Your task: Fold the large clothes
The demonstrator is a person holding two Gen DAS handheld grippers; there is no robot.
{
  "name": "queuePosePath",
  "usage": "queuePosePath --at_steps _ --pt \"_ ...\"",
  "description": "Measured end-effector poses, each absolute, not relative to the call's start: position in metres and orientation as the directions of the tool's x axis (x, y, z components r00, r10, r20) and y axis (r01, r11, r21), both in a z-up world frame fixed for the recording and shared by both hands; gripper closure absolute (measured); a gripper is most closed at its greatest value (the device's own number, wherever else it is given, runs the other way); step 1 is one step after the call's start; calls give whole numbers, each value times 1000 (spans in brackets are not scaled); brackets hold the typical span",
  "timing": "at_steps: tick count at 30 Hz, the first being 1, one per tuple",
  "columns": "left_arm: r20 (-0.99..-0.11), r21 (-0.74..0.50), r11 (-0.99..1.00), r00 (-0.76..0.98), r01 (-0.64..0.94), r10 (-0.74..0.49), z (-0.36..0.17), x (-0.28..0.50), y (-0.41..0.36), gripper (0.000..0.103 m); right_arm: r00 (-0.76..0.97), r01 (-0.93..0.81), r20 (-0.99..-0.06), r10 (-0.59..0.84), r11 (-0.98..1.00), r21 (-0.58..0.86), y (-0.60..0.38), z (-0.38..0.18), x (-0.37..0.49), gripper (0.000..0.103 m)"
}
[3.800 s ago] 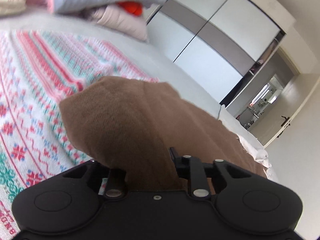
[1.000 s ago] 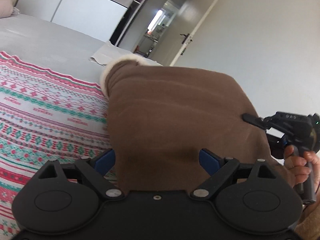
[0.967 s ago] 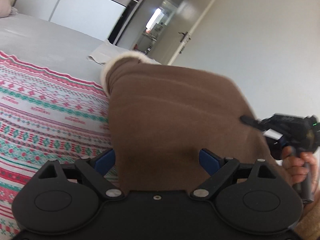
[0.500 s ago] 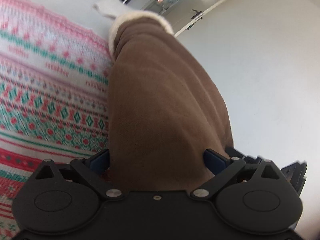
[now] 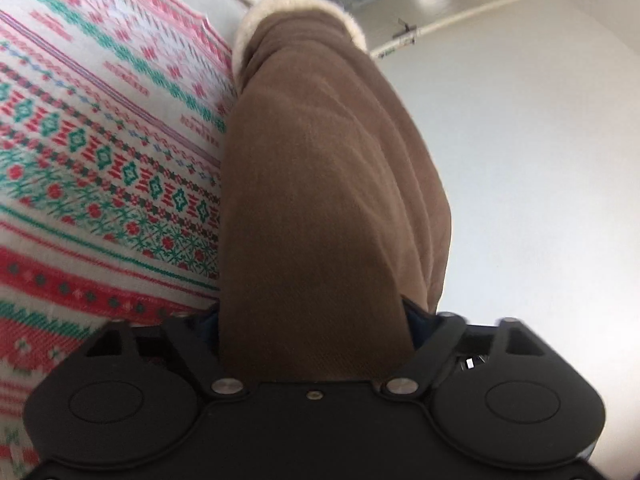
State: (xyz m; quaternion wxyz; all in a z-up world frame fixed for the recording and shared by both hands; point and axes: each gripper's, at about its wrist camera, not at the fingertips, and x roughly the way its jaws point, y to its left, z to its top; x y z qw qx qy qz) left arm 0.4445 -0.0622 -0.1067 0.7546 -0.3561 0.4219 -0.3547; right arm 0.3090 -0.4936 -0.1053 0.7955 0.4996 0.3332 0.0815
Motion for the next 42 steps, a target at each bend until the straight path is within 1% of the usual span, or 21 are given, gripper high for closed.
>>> queuePosePath --at_steps 2,3,6,11,15,16,17,18,19,20,22,25,27,29,32,35,36,38,39,40,42 --pt "-389 -819 518 423 248 -818 -95 432 -59 44 791 180 -384 476 419 890 -490 -111 303 54" --pt "-386 -816 521 433 252 -814 -88 426 -57 45 803 153 -355 479 409 900 -485 -109 298 57" --pt "-402 -764 569 465 304 -789 -54 401 -41 46 810 73 -291 509 406 911 -464 -86 285 58" --pt "-456 -724 625 478 292 -751 -14 343 23 46 740 55 -351 574 468 882 -412 -51 259 58" --pt "-526 -696 677 470 241 -708 -7 289 76 45 656 42 -402 639 501 864 -363 -43 230 59" --pt "-545 -689 689 466 224 -697 -13 278 85 44 632 44 -428 646 521 852 -351 -44 224 58" --pt "-566 -685 701 462 197 -683 -24 269 92 39 612 59 -459 643 543 838 -340 -48 217 57" --pt "-589 -676 717 459 171 -665 -40 263 94 36 597 82 -492 634 562 823 -331 -52 212 50" --pt "-616 -656 741 467 142 -635 -55 257 95 26 586 117 -532 611 586 802 -324 -58 207 34" --pt "-617 -638 760 505 128 -603 -64 249 96 20 584 164 -579 568 616 770 -319 -63 204 30" --pt "-594 -610 780 572 137 -565 -57 235 101 19 592 197 -628 505 665 720 -313 -61 197 30" --pt "-593 -537 832 639 139 -490 -29 223 101 16 668 173 -611 426 709 684 -315 -32 172 29" --pt "-494 -508 842 739 184 -459 -19 204 103 13 728 157 -566 386 710 686 -321 -15 149 29" --pt "-444 -471 858 785 207 -433 -20 187 95 12 782 132 -512 355 709 693 -321 -4 128 29" --pt "-435 -392 884 796 254 -421 -22 183 80 12 826 27 -419 377 716 697 -311 9 118 38" --pt "-379 -353 889 824 292 -421 -21 181 84 13 795 -87 -367 484 689 719 -305 14 115 42" --pt "-366 -357 887 830 291 -420 -21 180 86 13 772 -82 -387 505 682 727 -304 10 117 42" --pt "-356 -380 884 839 271 -411 -19 182 94 15 718 -9 -483 501 700 714 -299 -6 126 43" --pt "-354 -390 883 843 260 -405 -20 183 96 15 692 20 -526 495 716 698 -295 -15 131 47" --pt "-348 -396 883 849 252 -398 -20 185 97 15 666 26 -549 505 720 693 -290 -24 140 68" --pt "-311 -403 879 865 255 -394 -17 185 99 20 640 -45 -534 552 721 691 -276 -33 150 84"
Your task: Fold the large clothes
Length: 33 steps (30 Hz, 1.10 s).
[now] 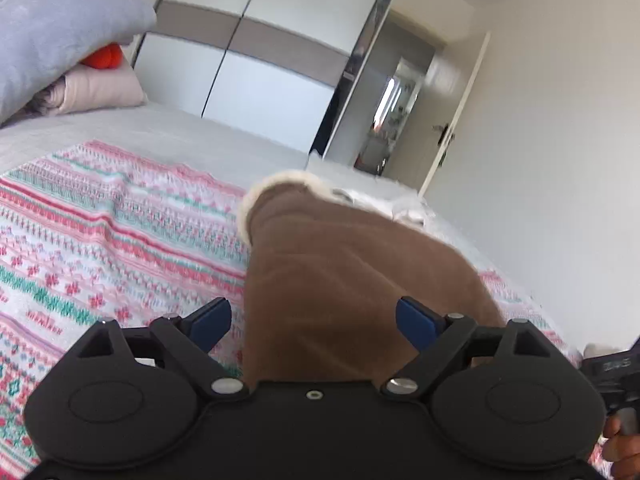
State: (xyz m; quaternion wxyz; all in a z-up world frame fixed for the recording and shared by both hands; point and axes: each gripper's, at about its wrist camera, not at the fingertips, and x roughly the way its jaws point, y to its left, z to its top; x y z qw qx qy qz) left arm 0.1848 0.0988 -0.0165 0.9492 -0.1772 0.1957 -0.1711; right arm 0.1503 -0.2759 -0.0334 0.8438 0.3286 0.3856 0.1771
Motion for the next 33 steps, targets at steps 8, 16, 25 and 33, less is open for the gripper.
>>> queuePosePath --at_steps 8,16,25,33 --pt "-208 -348 810 804 472 -558 -4 176 69 50 796 -166 -288 533 648 743 -310 24 116 93" --pt "-343 70 825 790 560 -508 -36 160 -3 52 723 116 -571 389 746 656 -351 -40 115 83" --pt "-334 49 827 789 560 -515 -41 163 3 52 950 -3 -304 71 976 218 -266 38 88 71" --pt "-345 33 780 739 625 -578 -36 163 7 50 846 196 -520 -117 976 100 -269 -48 168 72"
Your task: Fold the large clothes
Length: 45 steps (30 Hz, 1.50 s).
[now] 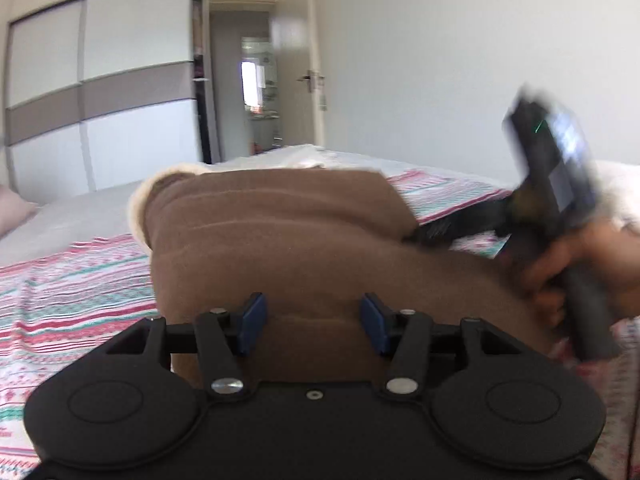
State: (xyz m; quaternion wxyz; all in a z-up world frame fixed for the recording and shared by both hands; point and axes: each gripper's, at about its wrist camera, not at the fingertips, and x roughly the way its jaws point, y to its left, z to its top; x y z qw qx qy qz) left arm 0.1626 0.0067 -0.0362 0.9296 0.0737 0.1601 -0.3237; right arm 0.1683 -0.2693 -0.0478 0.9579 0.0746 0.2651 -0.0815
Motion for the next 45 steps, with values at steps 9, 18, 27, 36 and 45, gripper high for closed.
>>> queuePosePath --at_steps 9,18,27,36,45 --pt "-322 58 839 805 542 -498 6 205 5 49 853 222 -494 -166 974 55 -250 -40 167 67" --pt "-423 232 874 853 427 -305 -6 316 -51 47 862 237 -491 -126 956 171 -260 -29 177 48" --pt "-470 304 873 857 382 -212 -31 341 -67 41 829 248 -559 -17 907 340 -284 -50 194 41" --pt "-417 79 913 845 400 -334 20 241 -16 41 861 192 -505 56 885 425 -289 -23 162 39" --pt "-498 15 910 792 414 -352 -9 157 -12 41 826 134 -564 13 966 219 -249 -12 114 38"
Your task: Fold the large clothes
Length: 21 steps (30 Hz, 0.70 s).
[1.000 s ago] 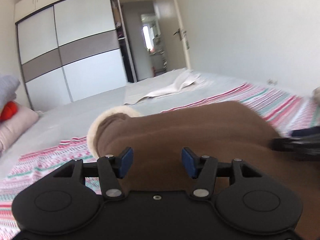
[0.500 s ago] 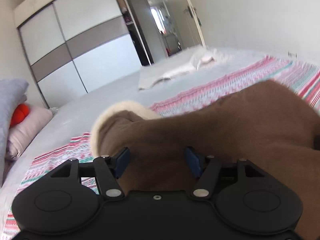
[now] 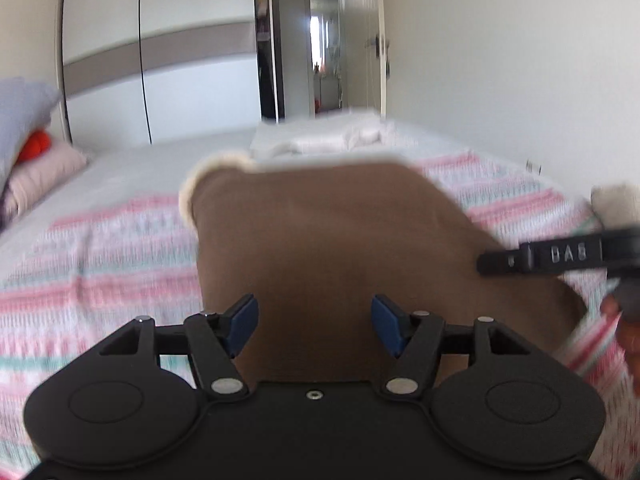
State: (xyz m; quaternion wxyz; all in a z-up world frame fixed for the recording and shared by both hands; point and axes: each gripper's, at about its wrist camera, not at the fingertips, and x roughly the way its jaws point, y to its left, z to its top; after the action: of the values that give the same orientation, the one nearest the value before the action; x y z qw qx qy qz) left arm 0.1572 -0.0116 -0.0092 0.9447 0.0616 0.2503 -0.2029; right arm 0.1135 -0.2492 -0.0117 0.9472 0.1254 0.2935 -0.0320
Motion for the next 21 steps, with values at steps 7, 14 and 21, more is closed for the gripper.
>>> queuePosePath --at_steps 7,14,21 --pt "-496 -12 933 808 359 -317 -5 139 -12 25 789 121 -614 -12 983 136 -241 -25 99 35" --pt "-483 -7 979 857 202 -180 5 112 -1 2 842 76 -539 -13 993 94 -239 2 59 16" --pt "-549 -77 986 820 146 -164 5 96 9 0 849 103 -524 -64 994 46 -231 11 32 2"
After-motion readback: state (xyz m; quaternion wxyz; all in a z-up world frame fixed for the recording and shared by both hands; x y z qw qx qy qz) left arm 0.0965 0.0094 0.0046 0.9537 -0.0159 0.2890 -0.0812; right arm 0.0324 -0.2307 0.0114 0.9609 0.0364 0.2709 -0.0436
